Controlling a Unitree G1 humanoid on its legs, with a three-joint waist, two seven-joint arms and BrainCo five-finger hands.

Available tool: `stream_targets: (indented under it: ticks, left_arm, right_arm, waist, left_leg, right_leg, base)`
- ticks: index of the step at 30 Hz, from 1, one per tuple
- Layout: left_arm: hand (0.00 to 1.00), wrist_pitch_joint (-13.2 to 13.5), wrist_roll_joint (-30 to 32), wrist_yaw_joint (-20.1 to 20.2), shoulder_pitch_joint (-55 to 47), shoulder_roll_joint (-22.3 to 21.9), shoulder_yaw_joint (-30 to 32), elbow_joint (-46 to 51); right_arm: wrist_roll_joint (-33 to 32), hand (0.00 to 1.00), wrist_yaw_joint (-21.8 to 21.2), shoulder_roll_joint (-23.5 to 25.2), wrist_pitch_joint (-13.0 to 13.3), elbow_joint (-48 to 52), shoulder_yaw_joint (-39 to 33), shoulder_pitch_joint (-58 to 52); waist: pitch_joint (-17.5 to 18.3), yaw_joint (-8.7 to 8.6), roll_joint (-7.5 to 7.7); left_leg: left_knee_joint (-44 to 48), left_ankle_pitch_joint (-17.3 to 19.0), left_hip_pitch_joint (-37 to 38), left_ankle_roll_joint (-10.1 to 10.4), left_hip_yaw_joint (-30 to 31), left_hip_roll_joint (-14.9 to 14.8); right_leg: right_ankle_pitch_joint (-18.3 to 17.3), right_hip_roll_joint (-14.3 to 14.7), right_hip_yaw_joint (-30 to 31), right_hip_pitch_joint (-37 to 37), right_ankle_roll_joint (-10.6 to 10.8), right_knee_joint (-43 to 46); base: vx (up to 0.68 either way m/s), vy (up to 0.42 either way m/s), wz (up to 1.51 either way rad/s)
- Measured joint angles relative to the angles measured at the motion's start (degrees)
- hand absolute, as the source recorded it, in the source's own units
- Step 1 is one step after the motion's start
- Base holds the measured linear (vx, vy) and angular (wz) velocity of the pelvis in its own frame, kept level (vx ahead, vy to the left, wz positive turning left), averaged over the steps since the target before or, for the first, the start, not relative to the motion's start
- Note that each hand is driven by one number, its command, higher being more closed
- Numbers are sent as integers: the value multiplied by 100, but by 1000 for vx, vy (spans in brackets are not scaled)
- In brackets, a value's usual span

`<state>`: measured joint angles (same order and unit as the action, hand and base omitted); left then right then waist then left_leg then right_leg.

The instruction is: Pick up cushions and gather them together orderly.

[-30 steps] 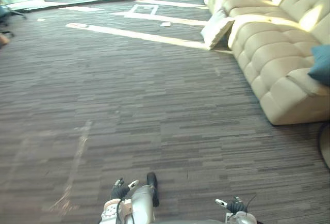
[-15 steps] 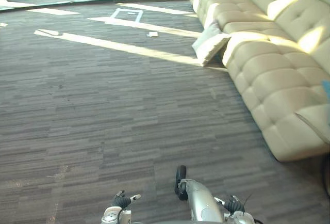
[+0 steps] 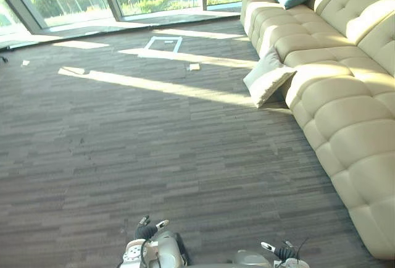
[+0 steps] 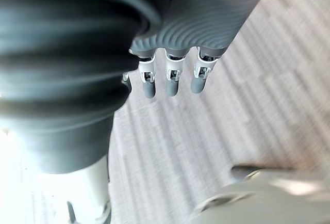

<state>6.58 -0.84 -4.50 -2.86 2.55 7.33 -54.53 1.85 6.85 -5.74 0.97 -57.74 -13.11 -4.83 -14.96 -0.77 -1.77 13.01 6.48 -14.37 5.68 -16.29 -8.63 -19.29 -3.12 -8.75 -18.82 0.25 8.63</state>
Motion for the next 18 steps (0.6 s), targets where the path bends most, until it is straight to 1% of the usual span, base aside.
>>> stream_targets:
  ticks: [1,2,3,4,5,6,7,8,9,10,11,12,13,14,15,16,17,18]
  left_arm:
    - [0,26,-57,14,6,48,9,11]
    - [0,30,-51,14,-7,112,19,26]
    - [0,13,-49,-1,-1,129,25,-26]
    - [0,13,-44,-5,11,177,13,-56]
    - [0,-4,-44,-18,77,306,-81,-186]
    - [0,-38,-45,-29,121,338,-154,-251]
    - [0,-91,-44,-53,189,377,-238,-323]
    - [0,-149,-39,-81,195,374,-293,-392]
    - [0,-194,-36,-105,172,347,-413,-465]
    - [0,-203,-29,-104,149,350,-516,-487]
    - [0,-200,-20,-102,126,354,-658,-544]
    - [0,-208,39,-97,177,347,-730,-601]
    - [0,-210,76,-90,184,339,-732,-625]
    - [0,-216,76,-87,193,329,-733,-645]
    - [0,-222,76,-83,190,331,-742,-652]
    - [0,-223,75,-82,161,335,-828,-652]
    - [0,-218,67,-75,140,346,-837,-643]
    - [0,-220,73,-84,85,353,-833,-648]
  right_arm:
    - [3,0,9,40,-3,-45,7,-14]
    - [37,0,3,126,-3,-105,6,-61]
    - [40,0,-4,155,10,-176,11,-132]
    - [42,0,-8,202,6,-186,12,-143]
    - [45,0,-10,264,8,-193,12,-117]
    - [51,0,-10,291,3,-206,20,-115]
    - [43,0,-14,313,30,-204,16,-114]
    - [54,0,-8,266,47,-186,43,-67]
    - [53,0,-9,177,86,-164,113,-67]
    - [52,0,-9,131,133,-139,202,-60]
    - [63,0,-13,98,163,-98,267,-29]
    - [70,0,-14,82,175,-54,264,44]
    - [69,0,-13,67,190,-10,258,83]
    - [69,0,-13,60,185,9,256,106]
    - [69,0,-11,61,172,22,256,135]
    - [76,0,-6,64,146,9,255,127]
    - [97,0,-7,71,120,-18,256,85]
    - [147,0,-9,83,86,-93,255,32]
  waist:
    - [30,65,78]
    - [217,94,225]
    - [333,62,365]
    - [373,61,441]
    - [380,34,589]
    - [349,9,657]
    - [264,-22,681]
    - [219,-28,667]
    - [165,-42,517]
    - [158,-67,461]
    - [186,-154,408]
    - [168,-246,377]
    - [140,-278,335]
    - [123,-302,311]
    - [113,-310,315]
    - [107,-315,314]
    - [104,-315,337]
    - [111,-318,404]
  left_leg:
    - [286,-375,-67,-141,59,28]
    - [739,-399,-223,-253,-11,163]
    - [1071,-403,-305,-442,-10,283]
    - [1182,-207,-236,-573,-48,418]
    - [1176,85,-20,-649,-60,637]
    - [1127,212,169,-662,-83,752]
    - [1030,399,564,-679,-71,909]
    - [864,534,1003,-729,-64,962]
    - [563,636,1573,-734,-67,959]
    - [334,647,1857,-744,-69,940]
    - [8,659,2218,-754,-31,911]
    - [-323,664,2568,-757,6,885]
    - [-512,665,2765,-750,2,846]
    - [-647,665,2884,-749,-27,810]
    - [-805,672,3007,-736,-52,810]
    - [-911,786,3238,-542,-56,814]
    - [-912,914,3413,-336,-41,834]
    - [-869,1046,3680,-128,30,902]
  right_leg:
    - [-161,-91,58,-114,77,16]
    - [-303,-260,173,-188,136,92]
    - [-312,-434,276,-9,145,646]
    - [-266,-606,367,237,195,1356]
    - [194,-898,541,886,428,2908]
    - [645,-1026,690,1245,564,3783]
    - [789,-1194,737,1705,596,4854]
    - [719,-1259,614,1949,480,5324]
    - [544,-1195,376,2238,313,5431]
    - [385,-1138,213,2417,242,5329]
    - [225,-1013,-88,2739,201,5018]
    - [149,-878,-401,3162,158,4468]
    - [173,-768,-663,3431,143,3832]
    - [306,-709,-944,3595,107,3139]
    - [671,-613,-1279,3718,69,2149]
    - [1168,-489,-1487,3798,-33,1228]
    - [1441,-413,-1487,3797,-100,845]
    - [1998,-373,-1215,3780,-560,865]
  base:
    - [596,344,-47]
    - [653,307,-36]
    - [664,289,-24]
    - [667,277,1]
    - [643,288,17]
    - [759,310,27]
    - [624,228,14]
    - [618,194,-5]
    - [595,168,-13]
    - [574,148,-2]
    - [690,103,15]
    - [602,51,21]
    - [627,33,18]
    - [515,-1,18]
    - [629,-25,28]
    - [796,-61,32]
    - [698,-80,37]
    - [899,-157,31]
